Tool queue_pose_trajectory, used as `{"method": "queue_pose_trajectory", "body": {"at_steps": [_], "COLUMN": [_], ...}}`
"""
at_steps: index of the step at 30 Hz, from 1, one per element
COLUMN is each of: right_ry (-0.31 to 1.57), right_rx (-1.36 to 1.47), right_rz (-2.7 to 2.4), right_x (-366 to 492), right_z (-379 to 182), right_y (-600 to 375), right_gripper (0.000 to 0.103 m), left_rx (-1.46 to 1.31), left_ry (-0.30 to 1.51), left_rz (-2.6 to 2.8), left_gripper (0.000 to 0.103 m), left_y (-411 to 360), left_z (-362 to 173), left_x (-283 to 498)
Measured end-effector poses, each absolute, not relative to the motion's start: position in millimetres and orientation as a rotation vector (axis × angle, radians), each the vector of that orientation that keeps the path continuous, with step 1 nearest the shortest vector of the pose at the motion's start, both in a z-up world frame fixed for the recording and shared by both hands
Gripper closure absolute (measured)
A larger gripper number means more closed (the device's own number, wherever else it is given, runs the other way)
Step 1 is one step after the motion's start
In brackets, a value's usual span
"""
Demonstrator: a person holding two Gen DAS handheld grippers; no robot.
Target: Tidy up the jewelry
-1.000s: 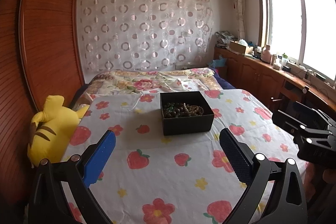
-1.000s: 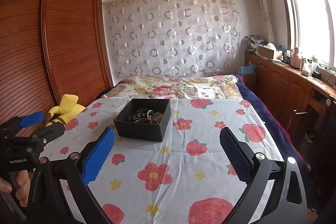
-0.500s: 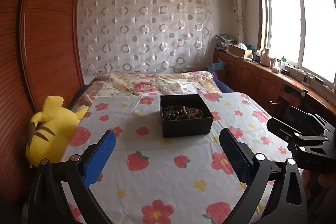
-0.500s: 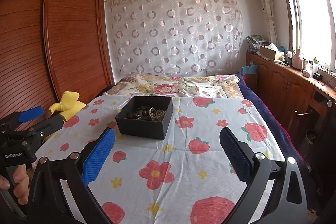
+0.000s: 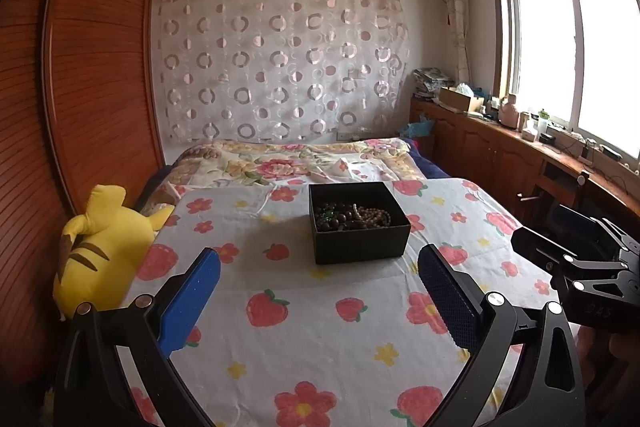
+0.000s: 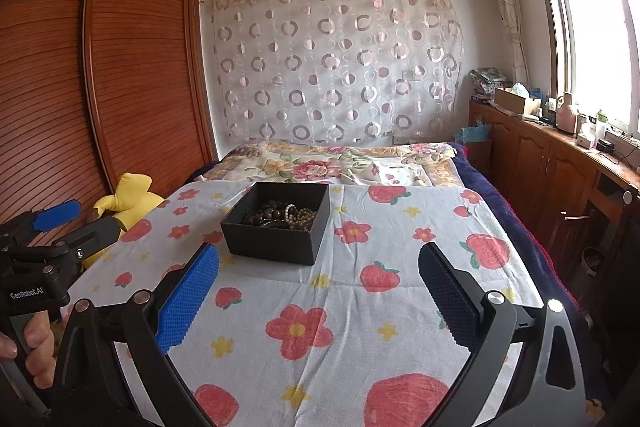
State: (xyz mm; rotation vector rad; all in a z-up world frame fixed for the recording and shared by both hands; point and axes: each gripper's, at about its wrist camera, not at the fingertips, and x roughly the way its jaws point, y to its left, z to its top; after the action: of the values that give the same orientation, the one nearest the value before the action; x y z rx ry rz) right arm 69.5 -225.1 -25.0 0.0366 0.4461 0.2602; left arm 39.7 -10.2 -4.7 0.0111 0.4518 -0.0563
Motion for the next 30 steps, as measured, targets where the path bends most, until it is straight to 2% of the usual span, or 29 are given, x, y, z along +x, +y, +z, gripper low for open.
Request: {"method": "queue_pose_trajectory", "body": {"at_steps": [30], "right_ry": [0.447], "right_rx": [0.035], "right_rz": [0.261], "right_x": [69.2], "right_z": [-26.7], "right_y": [-224.2], "right_gripper": [0.002], "left_rx": [0.015], "left_ry": [0.432], "left_rz": [-0.05], "left_gripper": [0.007], "left_y": [-8.1], "left_z": [-2.2], "left_x": [35.7]}}
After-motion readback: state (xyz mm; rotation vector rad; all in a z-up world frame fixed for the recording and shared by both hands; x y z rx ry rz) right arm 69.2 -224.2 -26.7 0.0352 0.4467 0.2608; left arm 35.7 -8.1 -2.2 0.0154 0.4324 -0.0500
